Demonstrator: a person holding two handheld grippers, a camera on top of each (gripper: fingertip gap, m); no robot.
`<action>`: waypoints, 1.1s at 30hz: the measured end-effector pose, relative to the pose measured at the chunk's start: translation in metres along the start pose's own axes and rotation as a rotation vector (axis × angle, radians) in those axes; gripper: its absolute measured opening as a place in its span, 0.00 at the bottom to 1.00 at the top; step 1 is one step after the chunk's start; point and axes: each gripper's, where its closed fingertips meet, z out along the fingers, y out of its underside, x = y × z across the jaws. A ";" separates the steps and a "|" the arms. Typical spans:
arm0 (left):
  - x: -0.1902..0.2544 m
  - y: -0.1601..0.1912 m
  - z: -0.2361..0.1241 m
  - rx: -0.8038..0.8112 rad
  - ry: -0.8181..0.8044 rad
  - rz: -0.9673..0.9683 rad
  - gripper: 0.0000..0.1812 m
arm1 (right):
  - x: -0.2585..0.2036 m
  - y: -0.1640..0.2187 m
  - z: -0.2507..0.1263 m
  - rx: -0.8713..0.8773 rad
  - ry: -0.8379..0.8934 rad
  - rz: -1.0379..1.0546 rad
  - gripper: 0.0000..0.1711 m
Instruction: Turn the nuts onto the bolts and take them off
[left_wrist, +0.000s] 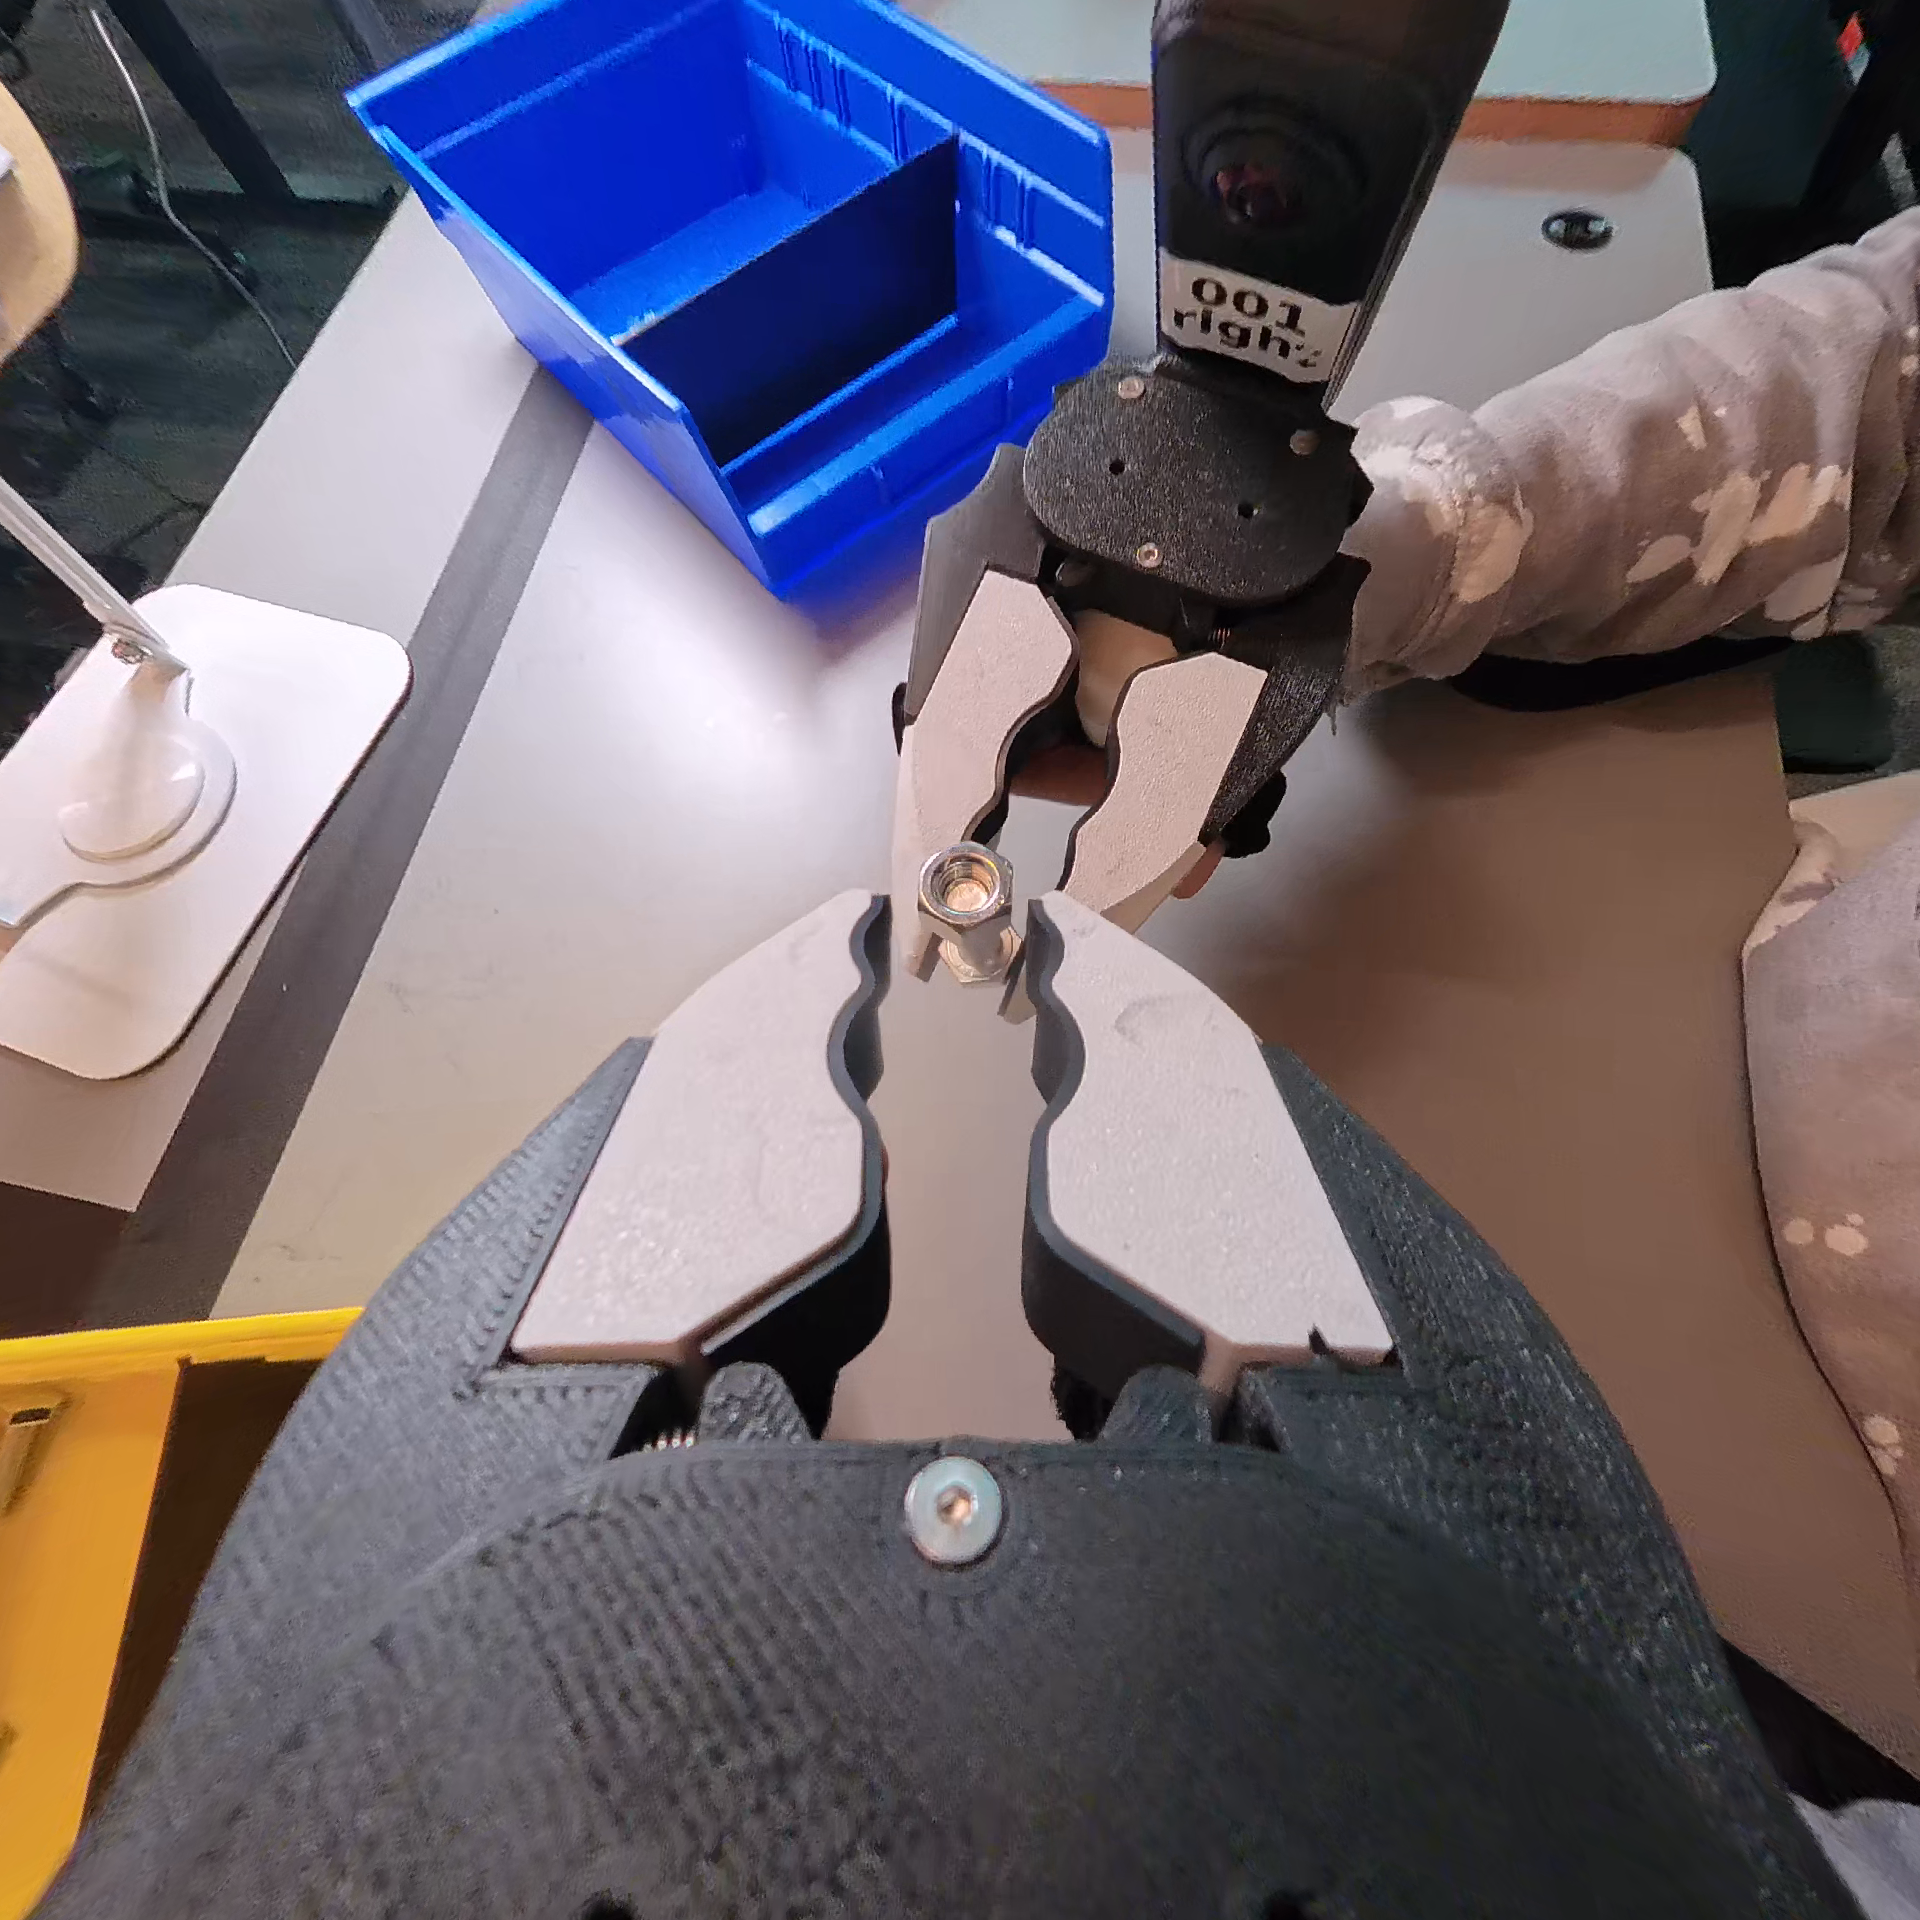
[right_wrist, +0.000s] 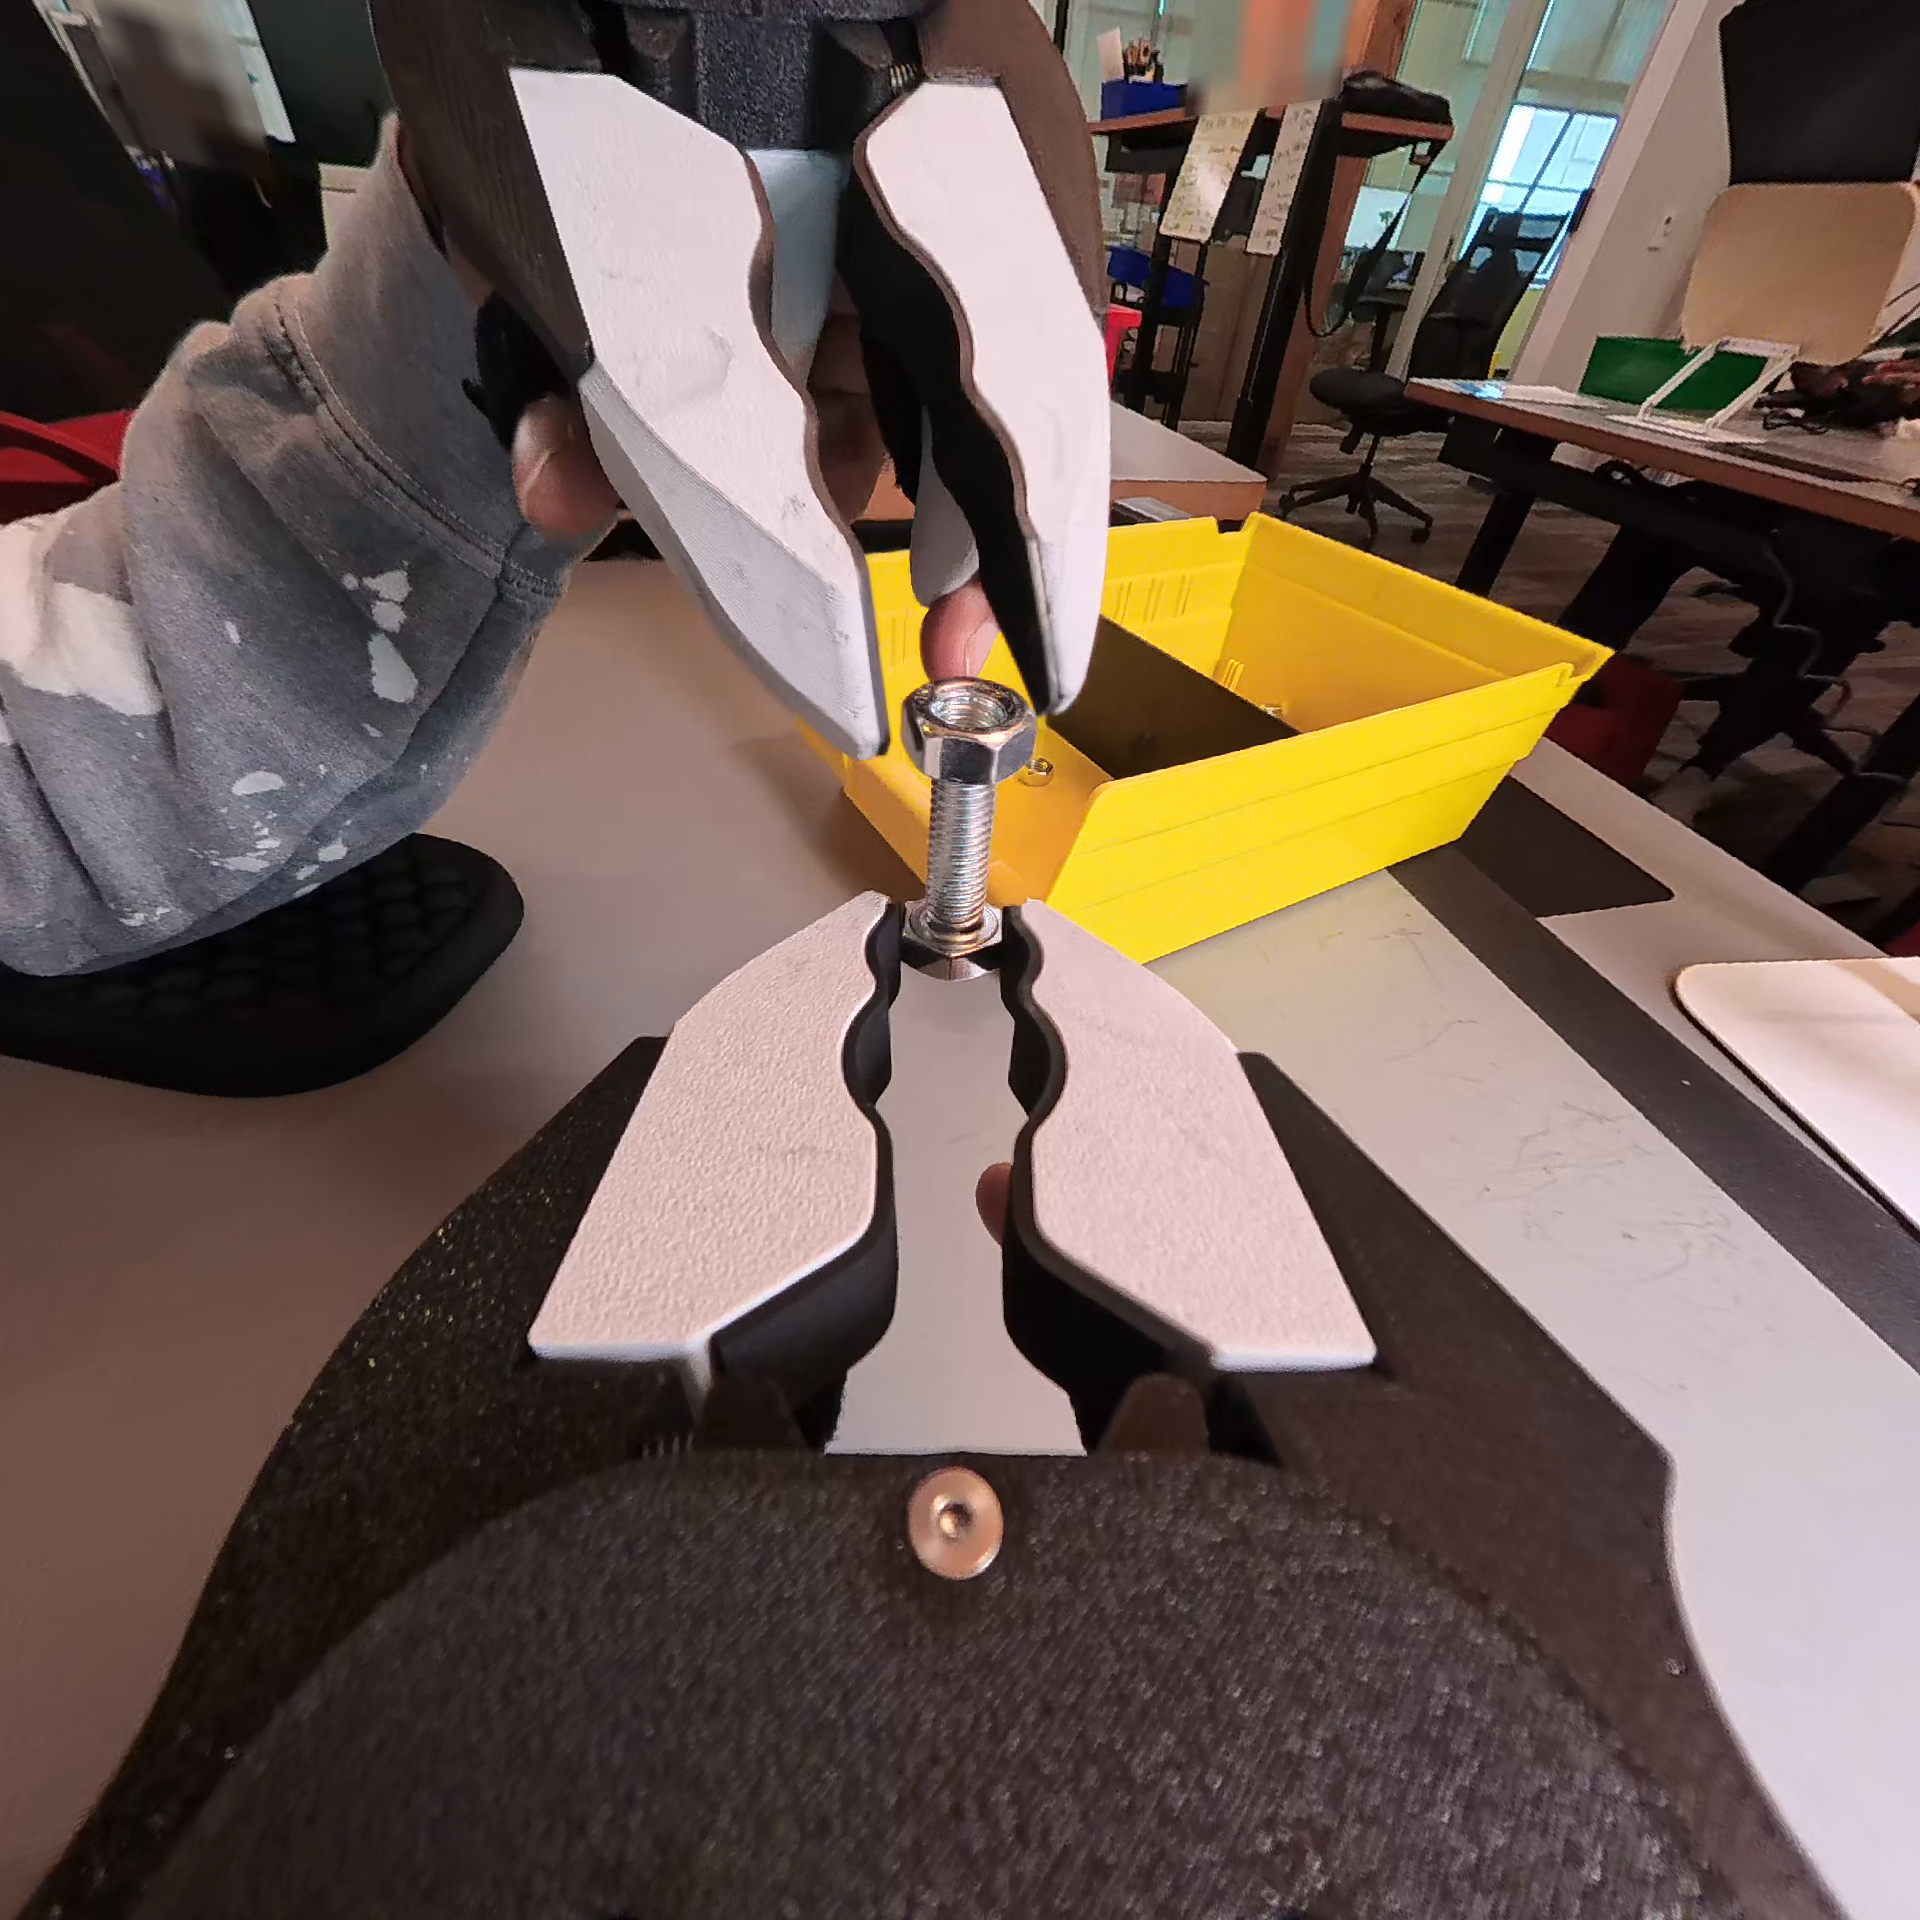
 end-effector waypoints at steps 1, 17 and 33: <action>-0.001 -0.003 -0.001 0.020 -0.001 -0.001 0.15 | 0.001 -0.001 -0.001 0.004 0.003 0.003 0.11; -0.025 -0.065 0.009 0.435 -0.198 -0.043 0.15 | 0.044 -0.028 -0.036 0.014 0.211 -0.007 0.11; -0.033 -0.068 0.023 0.473 -0.299 -0.110 0.11 | 0.057 -0.030 -0.042 0.027 0.291 0.024 0.11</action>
